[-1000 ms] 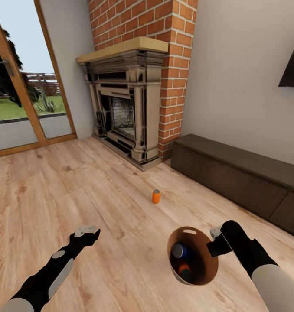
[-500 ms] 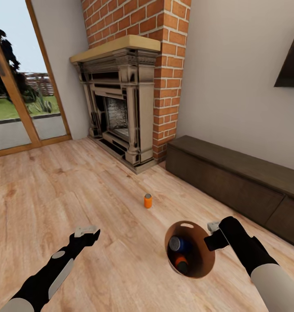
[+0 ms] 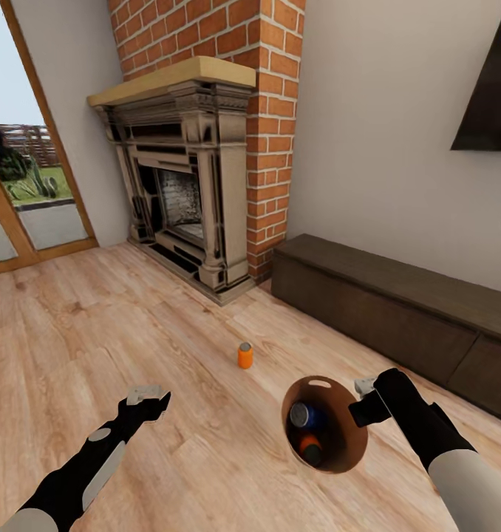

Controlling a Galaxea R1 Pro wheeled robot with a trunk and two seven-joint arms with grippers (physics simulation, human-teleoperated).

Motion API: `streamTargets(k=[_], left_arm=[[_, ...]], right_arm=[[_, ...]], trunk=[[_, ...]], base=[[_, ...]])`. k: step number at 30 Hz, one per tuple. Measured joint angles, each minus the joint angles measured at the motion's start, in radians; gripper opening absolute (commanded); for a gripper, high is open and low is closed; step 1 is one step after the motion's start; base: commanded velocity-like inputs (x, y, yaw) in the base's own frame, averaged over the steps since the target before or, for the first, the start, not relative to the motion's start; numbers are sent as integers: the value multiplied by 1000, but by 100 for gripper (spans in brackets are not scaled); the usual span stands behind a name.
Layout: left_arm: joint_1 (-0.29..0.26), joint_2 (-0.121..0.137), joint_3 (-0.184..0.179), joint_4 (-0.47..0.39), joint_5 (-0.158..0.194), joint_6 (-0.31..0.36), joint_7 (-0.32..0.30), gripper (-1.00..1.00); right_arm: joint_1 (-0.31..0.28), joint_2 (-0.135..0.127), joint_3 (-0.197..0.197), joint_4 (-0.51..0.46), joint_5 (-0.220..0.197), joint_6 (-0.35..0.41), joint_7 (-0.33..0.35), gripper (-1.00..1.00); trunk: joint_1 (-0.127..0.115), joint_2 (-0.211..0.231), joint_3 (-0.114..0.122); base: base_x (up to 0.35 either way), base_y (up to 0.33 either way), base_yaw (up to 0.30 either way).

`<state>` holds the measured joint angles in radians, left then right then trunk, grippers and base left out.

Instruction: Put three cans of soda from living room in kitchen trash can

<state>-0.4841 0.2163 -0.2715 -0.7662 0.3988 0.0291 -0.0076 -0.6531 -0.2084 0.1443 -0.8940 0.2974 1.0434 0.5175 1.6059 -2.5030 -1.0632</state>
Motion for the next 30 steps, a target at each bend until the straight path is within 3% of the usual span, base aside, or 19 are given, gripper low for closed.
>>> streamTargets(k=[6,9,12,20,30], left_arm=[[0,0,0,1,0,-1,0,100],[0,0,0,1,0,-1,0,100],[0,0,0,1,0,-1,0,100],[0,0,0,1,-1,-1,0,100],[0,0,0,1,-1,-1,0,100]], right_arm=[[0,0,-3,0,0,0,0,-100],[-1,-1,-49,0,-4,0,-1,-100],[0,-2,-62,0,8,-2,-2,-100],[0,-1,-69,0,-1,1,-1,-100],[0,-1,-69,0,4,0,-1,-100]], trunk=[[0,0,2],[0,0,3],[0,0,3],[0,0,4],[0,0,4]], base=[[202,272,-247],[192,277,-248],[191,277,-248],[190,222,-248],[150,34,-248]])
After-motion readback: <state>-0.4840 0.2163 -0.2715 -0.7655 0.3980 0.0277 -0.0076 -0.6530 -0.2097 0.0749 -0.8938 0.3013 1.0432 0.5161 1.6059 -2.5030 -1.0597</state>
